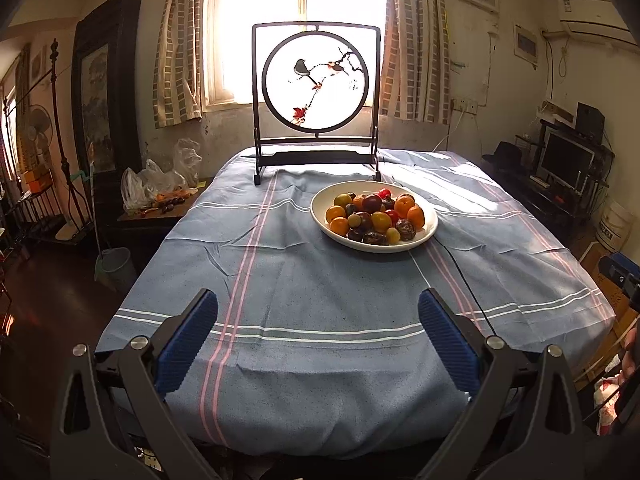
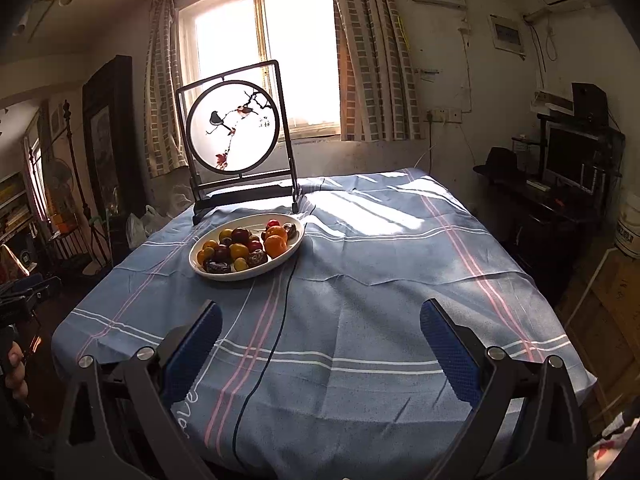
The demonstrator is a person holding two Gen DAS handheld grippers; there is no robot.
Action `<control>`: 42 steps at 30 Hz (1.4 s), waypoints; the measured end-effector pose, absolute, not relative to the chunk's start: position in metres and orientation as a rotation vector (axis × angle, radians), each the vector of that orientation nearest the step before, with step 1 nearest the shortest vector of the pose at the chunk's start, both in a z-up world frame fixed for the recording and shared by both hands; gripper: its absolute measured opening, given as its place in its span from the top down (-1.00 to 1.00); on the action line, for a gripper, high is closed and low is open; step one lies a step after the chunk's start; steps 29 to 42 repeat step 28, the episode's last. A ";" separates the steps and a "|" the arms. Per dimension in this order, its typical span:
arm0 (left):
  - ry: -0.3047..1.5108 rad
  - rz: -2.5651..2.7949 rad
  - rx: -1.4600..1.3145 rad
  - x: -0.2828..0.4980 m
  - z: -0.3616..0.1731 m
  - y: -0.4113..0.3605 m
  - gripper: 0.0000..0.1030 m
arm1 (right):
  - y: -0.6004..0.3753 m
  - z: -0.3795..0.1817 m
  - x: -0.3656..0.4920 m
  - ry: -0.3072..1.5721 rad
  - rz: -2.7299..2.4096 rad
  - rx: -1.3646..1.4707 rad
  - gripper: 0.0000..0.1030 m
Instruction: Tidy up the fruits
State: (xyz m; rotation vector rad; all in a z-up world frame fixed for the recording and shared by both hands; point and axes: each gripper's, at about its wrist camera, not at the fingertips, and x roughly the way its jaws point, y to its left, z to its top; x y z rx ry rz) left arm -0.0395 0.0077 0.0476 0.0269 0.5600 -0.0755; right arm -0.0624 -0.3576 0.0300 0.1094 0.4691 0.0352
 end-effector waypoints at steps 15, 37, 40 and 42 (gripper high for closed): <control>0.526 -0.013 0.036 -0.039 0.050 0.014 -0.90 | -0.354 0.027 -0.059 0.486 0.040 0.105 -0.93; 0.541 0.012 0.051 -0.037 0.048 0.016 -0.90 | -0.350 0.025 -0.058 0.493 0.037 0.090 -0.93; 0.541 0.012 0.051 -0.037 0.048 0.016 -0.90 | -0.350 0.025 -0.058 0.493 0.037 0.090 -0.93; 0.541 0.012 0.051 -0.037 0.048 0.016 -0.90 | -0.350 0.025 -0.058 0.493 0.037 0.090 -0.93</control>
